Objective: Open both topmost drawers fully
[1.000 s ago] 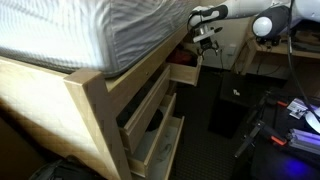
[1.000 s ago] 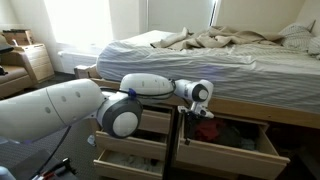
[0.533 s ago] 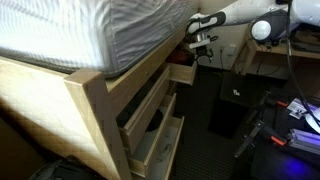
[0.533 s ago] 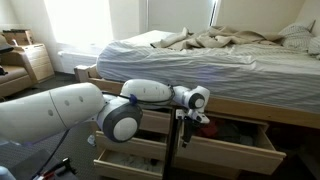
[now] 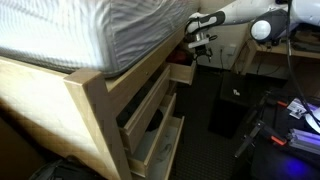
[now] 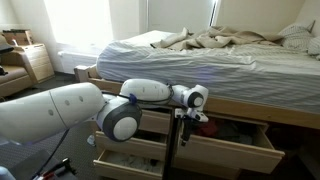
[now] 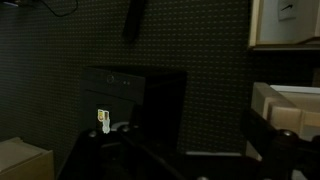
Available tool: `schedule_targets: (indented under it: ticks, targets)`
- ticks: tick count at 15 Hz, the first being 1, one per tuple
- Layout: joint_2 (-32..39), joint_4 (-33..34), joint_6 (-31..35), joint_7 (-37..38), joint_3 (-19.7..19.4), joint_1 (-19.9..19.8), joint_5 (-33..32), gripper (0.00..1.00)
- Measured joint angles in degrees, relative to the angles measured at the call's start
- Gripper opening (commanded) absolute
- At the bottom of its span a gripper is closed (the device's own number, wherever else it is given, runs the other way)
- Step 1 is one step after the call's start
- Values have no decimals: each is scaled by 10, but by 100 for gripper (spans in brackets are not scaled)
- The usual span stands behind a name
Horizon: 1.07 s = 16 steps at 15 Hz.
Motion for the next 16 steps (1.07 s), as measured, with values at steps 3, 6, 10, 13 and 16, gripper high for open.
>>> schedule_targets:
  ticks: [3, 6, 10, 13, 16]
  targets:
    - [-3, 53, -28, -1, -1, -7, 0, 100]
    - [-36, 74, -42, 6, -1, -12, -3, 100]
    - [-34, 60, -18, 17, 3, -11, 2, 100]
    - [10, 53, 56, 59, 9, -10, 6, 100]
    - [31, 11, 136, 109, 9, -2, 5, 100]
